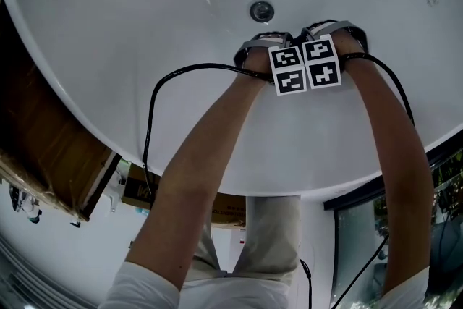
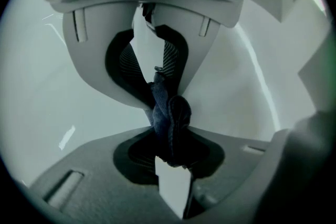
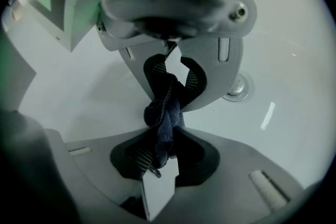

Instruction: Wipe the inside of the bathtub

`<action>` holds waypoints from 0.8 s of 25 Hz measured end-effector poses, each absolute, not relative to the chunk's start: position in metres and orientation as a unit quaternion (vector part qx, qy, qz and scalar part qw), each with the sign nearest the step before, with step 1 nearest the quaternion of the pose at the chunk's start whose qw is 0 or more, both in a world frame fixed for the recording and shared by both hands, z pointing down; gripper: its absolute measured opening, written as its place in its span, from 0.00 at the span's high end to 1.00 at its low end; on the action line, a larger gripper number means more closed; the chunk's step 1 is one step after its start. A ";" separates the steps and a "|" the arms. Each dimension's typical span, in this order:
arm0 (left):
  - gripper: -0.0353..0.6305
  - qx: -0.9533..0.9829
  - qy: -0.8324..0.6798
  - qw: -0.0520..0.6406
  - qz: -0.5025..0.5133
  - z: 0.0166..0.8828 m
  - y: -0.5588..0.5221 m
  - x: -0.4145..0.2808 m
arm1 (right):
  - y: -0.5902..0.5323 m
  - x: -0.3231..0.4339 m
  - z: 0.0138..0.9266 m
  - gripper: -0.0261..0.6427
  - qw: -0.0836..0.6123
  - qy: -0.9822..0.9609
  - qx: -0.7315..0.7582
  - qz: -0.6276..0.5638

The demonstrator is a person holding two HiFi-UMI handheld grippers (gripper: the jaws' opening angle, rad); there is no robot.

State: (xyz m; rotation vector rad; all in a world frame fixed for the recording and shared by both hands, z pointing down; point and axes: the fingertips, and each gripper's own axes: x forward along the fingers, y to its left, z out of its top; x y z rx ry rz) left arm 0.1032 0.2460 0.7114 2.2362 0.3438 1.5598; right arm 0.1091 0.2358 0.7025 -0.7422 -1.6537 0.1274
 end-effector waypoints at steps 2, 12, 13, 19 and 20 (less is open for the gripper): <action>0.80 0.799 0.114 0.196 0.556 0.715 0.242 0.103 | 0.232 0.109 0.706 0.83 0.614 -0.718 -0.322 0.061; 0.80 0.799 0.132 0.215 0.546 0.703 0.249 0.109 | 0.233 0.112 0.694 0.83 0.602 -0.706 -0.344 0.141; 0.80 0.799 0.134 0.217 0.544 0.700 0.251 0.109 | 0.234 0.112 0.692 0.83 0.602 -0.705 -0.347 0.144; 0.80 0.800 0.141 0.225 0.538 0.684 0.256 0.114 | 0.239 0.116 0.676 0.83 0.598 -0.702 -0.353 0.157; 0.80 0.801 0.142 0.226 0.536 0.681 0.257 0.114 | 0.240 0.116 0.673 0.83 0.597 -0.703 -0.353 0.157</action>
